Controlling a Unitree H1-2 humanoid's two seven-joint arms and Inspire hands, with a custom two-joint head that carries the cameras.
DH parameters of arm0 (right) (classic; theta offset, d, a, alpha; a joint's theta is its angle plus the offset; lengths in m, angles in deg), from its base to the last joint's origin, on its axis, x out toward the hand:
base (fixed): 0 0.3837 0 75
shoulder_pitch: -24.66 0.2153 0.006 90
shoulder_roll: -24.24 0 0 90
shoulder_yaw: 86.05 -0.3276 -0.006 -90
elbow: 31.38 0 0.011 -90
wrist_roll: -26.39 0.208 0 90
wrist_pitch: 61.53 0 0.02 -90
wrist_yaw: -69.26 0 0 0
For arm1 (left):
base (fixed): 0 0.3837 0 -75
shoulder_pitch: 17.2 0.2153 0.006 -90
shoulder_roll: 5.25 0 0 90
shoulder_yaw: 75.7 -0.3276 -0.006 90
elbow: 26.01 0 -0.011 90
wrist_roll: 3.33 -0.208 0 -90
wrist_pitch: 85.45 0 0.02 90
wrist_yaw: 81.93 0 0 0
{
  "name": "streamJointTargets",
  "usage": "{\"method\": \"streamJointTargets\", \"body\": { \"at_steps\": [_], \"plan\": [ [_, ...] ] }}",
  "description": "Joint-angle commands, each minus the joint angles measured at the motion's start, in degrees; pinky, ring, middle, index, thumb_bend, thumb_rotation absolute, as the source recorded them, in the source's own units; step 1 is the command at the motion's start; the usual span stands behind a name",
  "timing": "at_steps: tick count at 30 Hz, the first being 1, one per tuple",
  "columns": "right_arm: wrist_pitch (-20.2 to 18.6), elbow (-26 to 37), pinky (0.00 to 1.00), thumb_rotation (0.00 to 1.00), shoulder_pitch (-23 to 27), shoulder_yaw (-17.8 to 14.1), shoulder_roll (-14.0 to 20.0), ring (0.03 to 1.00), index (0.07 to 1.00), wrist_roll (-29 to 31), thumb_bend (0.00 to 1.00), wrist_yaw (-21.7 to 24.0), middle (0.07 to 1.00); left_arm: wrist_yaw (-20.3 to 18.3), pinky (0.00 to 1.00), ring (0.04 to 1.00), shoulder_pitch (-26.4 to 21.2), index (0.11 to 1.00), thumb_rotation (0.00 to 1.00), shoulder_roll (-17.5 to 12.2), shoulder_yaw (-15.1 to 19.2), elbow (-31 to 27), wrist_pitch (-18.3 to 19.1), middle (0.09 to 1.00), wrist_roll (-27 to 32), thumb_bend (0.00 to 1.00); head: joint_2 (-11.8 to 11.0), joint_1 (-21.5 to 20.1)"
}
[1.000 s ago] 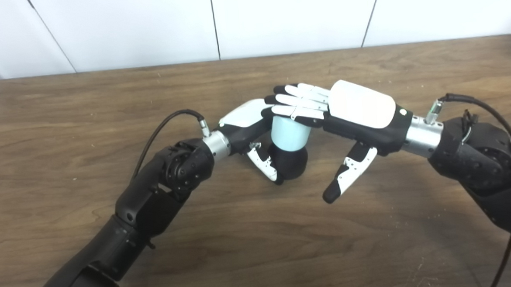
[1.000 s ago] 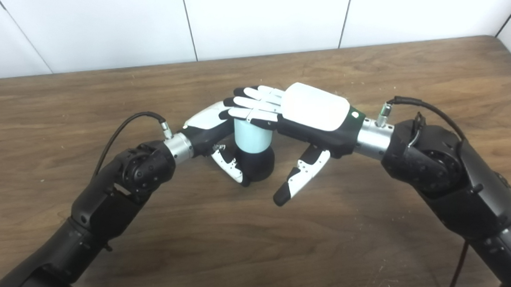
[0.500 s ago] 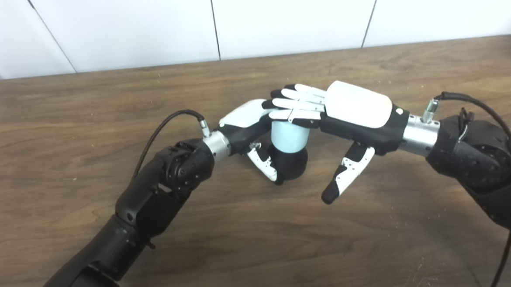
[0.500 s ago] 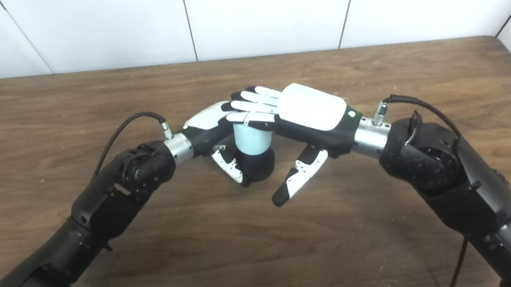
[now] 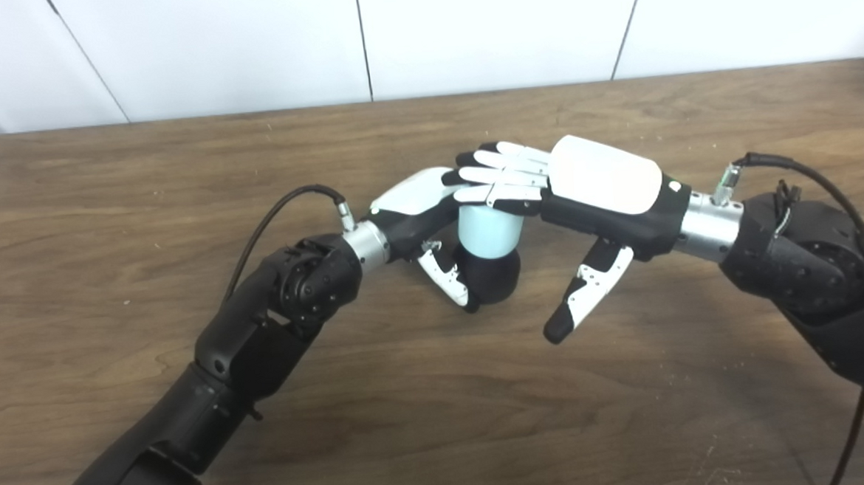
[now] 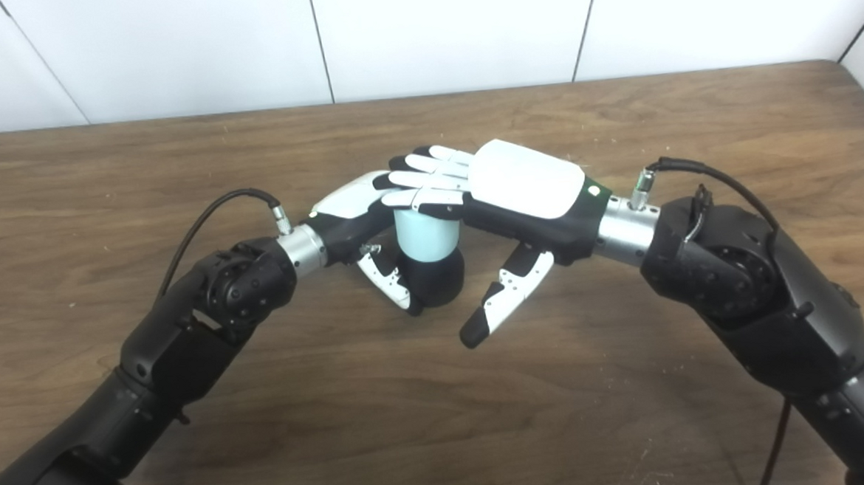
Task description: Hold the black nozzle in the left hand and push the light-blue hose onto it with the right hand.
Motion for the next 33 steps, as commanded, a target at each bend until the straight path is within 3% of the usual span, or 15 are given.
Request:
{"method": "streamJointTargets", "body": {
  "at_steps": [1,3,4,5,6,8,10,13,21,29,33],
  "plan": [
    [-1.2,-0.3,0.98,0.93,-0.8,-0.9,-0.1,0.992,0.980,0.1,0.76,1.2,0.988,-5.0,0.99,0.599,1.5,0.477,0.00,-1.1,-1.4,2.4,1.6,0.497,-0.6,0.53,0.1,0.0],
    [-3.7,1.5,0.97,0.90,-0.6,-4.0,-2.6,0.999,0.996,-0.5,0.74,-1.7,0.998,-5.0,0.98,0.599,1.5,0.477,0.00,-1.1,-1.4,2.4,1.6,0.497,-0.7,0.53,0.1,0.0],
    [-5.2,2.7,0.95,0.84,-0.6,-5.4,-4.0,1.000,0.999,-0.9,0.71,-2.8,1.000,-5.0,0.98,0.599,1.6,0.477,0.00,-1.0,-1.4,2.4,1.6,0.497,-0.7,0.53,0.1,0.0],
    [-6.8,3.5,0.94,0.82,-0.8,-7.4,-6.4,1.000,1.000,-1.4,0.70,-5.1,1.000,-4.9,0.98,0.599,1.6,0.477,0.00,-1.0,-1.4,2.7,1.4,0.497,-0.7,0.53,-0.3,-0.2],
    [-9.3,4.4,0.96,0.82,-0.9,-9.6,-9.8,1.000,1.000,-1.5,0.62,-7.8,1.000,-4.8,0.98,0.598,1.6,0.478,0.00,-0.9,-1.4,2.8,1.3,0.495,-0.7,0.53,-0.4,-0.2],
    [-14.6,5.9,0.85,0.66,-0.5,-13.3,-16.0,0.988,1.000,-0.6,0.64,-11.3,1.000,-4.6,0.98,0.596,1.6,0.479,0.00,-0.8,-1.5,3.2,1.0,0.494,-0.8,0.53,-0.5,-0.1],
    [-19.2,6.4,0.79,0.63,0.3,-16.0,-19.3,0.959,1.000,1.5,0.65,-11.8,1.000,-4.5,0.98,0.594,1.7,0.479,0.00,-0.7,-1.5,3.3,0.9,0.493,-0.9,0.53,-0.6,-0.2],
    [-23.8,6.3,0.74,0.63,1.3,-18.6,-21.0,0.916,1.000,4.4,0.67,-11.8,1.000,-4.4,0.98,0.593,1.7,0.480,0.00,-0.7,-1.5,3.5,0.8,0.492,-1.1,0.53,-0.7,-0.2],
    [-28.0,5.4,0.63,0.67,1.3,-21.9,-21.4,0.807,0.993,6.3,0.68,-14.1,0.938,-4.5,0.98,0.593,1.7,0.481,0.00,-0.8,-1.5,3.4,0.8,0.489,-1.2,0.53,-0.7,-0.2],
    [-37.4,5.1,0.52,0.60,-1.0,-25.1,-23.2,0.679,0.818,12.6,0.58,-14.5,0.761,-4.6,0.98,0.592,1.7,0.481,0.00,-0.8,-1.4,3.2,0.9,0.489,-1.0,0.53,-0.6,-0.2],
    [-38.4,2.5,0.49,0.55,-3.2,-27.0,-24.8,0.633,0.770,13.9,0.56,-13.7,0.718,-4.7,0.98,0.592,1.9,0.481,0.00,-0.9,-1.4,3.0,0.9,0.489,-0.9,0.53,-0.7,0.0]
  ]
}}
